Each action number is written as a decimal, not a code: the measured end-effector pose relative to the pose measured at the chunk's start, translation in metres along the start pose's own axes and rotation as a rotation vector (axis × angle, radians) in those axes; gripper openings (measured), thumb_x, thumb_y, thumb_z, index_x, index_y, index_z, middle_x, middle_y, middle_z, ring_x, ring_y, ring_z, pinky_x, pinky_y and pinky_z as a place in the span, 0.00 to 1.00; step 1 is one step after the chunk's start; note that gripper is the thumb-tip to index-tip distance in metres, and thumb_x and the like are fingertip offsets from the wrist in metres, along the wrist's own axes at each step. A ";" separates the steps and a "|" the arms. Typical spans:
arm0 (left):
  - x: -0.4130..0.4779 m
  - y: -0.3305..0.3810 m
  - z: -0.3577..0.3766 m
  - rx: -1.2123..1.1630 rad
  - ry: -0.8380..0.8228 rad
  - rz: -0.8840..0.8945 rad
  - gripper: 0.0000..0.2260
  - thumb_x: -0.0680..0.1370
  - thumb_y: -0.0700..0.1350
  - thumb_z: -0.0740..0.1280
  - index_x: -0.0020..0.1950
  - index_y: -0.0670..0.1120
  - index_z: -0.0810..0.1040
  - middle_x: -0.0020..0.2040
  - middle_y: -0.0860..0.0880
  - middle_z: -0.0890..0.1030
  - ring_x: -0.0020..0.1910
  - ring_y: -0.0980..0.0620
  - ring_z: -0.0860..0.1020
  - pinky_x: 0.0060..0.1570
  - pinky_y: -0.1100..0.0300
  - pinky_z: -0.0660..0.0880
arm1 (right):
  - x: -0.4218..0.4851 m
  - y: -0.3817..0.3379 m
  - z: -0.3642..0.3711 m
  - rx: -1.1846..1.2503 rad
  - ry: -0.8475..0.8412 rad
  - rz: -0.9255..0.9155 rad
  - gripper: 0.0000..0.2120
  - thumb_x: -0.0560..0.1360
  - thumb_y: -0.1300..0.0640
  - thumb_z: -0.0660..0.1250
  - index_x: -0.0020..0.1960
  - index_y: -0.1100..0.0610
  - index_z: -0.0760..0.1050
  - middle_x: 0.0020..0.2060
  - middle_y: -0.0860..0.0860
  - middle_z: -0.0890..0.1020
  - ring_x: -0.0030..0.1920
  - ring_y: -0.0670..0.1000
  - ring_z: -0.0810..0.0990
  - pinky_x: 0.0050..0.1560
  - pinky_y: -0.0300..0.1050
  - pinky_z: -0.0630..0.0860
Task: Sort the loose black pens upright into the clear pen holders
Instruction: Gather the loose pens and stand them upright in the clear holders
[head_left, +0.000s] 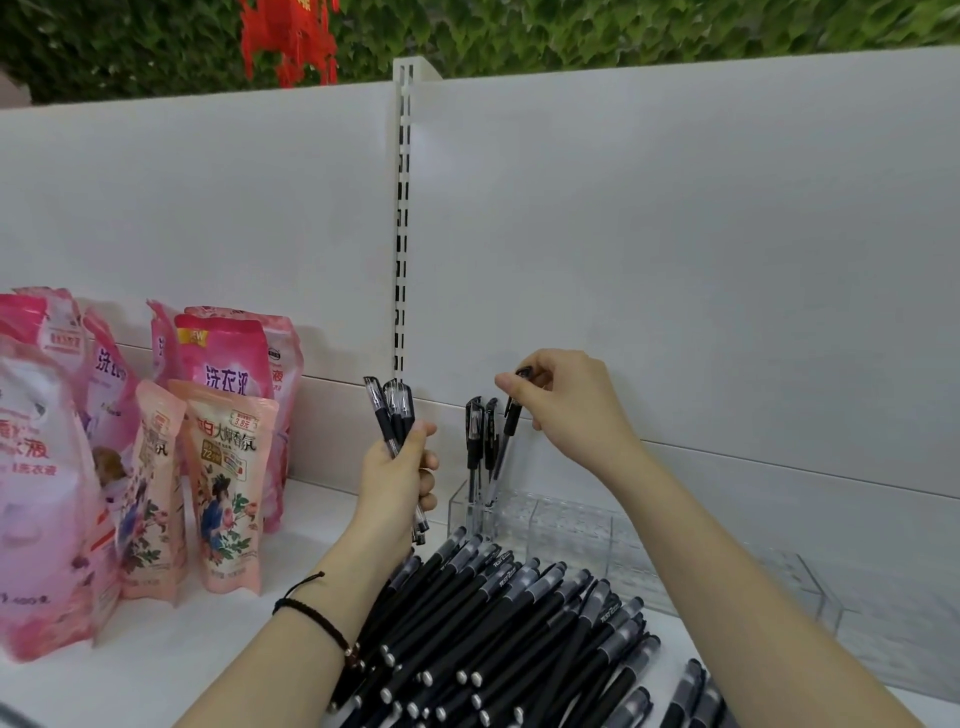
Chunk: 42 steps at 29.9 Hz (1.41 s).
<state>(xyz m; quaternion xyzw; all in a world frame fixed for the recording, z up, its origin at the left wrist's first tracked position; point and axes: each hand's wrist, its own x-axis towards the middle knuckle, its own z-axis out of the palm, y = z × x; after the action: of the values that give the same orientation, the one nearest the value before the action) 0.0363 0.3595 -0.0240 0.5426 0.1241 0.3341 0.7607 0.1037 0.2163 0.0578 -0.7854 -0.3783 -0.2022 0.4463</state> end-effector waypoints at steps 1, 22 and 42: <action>0.000 0.001 0.001 0.006 -0.003 0.002 0.08 0.83 0.48 0.59 0.53 0.44 0.74 0.30 0.50 0.69 0.20 0.58 0.60 0.19 0.67 0.58 | 0.000 0.002 0.003 -0.019 -0.020 0.000 0.10 0.74 0.50 0.70 0.41 0.57 0.79 0.33 0.50 0.81 0.32 0.50 0.77 0.42 0.50 0.78; -0.014 0.011 0.010 -0.031 -0.312 0.063 0.12 0.83 0.44 0.58 0.53 0.35 0.73 0.33 0.42 0.82 0.21 0.51 0.74 0.18 0.64 0.67 | -0.003 -0.007 0.002 0.290 -0.133 0.189 0.07 0.76 0.56 0.69 0.42 0.58 0.78 0.38 0.56 0.83 0.24 0.46 0.71 0.24 0.32 0.65; -0.002 -0.002 0.005 0.254 -0.069 0.036 0.13 0.83 0.53 0.56 0.45 0.46 0.70 0.23 0.54 0.65 0.17 0.58 0.59 0.18 0.68 0.56 | 0.002 0.008 -0.007 -0.345 -0.083 0.142 0.11 0.76 0.51 0.67 0.43 0.59 0.80 0.39 0.54 0.84 0.41 0.57 0.81 0.46 0.52 0.80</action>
<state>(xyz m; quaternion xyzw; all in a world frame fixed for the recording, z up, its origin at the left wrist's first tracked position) 0.0387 0.3540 -0.0245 0.6479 0.1294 0.3102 0.6835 0.1109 0.2091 0.0583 -0.8828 -0.2996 -0.1992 0.3021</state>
